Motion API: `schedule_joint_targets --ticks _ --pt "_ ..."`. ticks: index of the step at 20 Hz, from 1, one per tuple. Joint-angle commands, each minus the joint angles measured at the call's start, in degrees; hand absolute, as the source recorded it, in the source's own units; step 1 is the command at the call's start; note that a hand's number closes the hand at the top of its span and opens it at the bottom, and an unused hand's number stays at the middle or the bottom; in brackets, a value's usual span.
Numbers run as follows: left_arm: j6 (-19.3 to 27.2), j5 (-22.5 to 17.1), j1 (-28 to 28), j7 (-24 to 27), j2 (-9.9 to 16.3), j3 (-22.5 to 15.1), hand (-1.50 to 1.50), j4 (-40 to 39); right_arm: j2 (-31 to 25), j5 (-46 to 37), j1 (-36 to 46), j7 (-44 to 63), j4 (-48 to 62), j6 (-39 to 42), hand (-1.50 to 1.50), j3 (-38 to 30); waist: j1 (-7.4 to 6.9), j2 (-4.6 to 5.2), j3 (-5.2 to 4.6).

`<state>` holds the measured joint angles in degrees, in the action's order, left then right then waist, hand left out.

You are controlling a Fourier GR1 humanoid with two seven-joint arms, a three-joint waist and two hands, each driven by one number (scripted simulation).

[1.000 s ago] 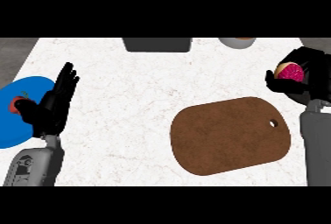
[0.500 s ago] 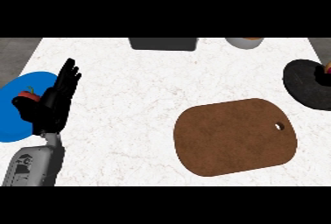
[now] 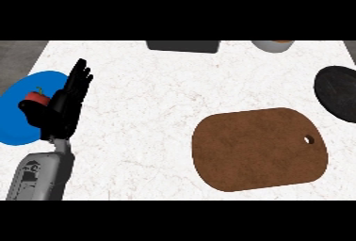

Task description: Pick the cupcake from the cutting board and place it in the pan

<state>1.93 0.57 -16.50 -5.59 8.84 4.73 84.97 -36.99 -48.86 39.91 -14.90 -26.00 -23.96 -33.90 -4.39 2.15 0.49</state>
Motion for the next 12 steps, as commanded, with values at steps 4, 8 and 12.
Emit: schedule_joint_targets --ticks 4,8,12 --pt "-0.78 -0.16 -0.33 1.02 0.57 0.32 0.00 -1.17 -0.73 3.52 1.74 -3.44 9.63 2.65 -1.50 -3.76 -1.07 0.55 0.14" --pt "-0.53 -0.09 -0.29 0.94 -0.23 -0.30 0.00 -0.69 -1.07 6.52 2.73 -3.29 14.40 14.93 -1.50 -5.51 -1.21 0.41 0.22" --pt "-1.08 -0.45 -0.33 1.87 -0.13 -0.05 0.00 -1.62 -3.03 7.45 1.68 -8.08 14.84 16.55 -1.50 -6.56 -0.69 0.54 0.24"
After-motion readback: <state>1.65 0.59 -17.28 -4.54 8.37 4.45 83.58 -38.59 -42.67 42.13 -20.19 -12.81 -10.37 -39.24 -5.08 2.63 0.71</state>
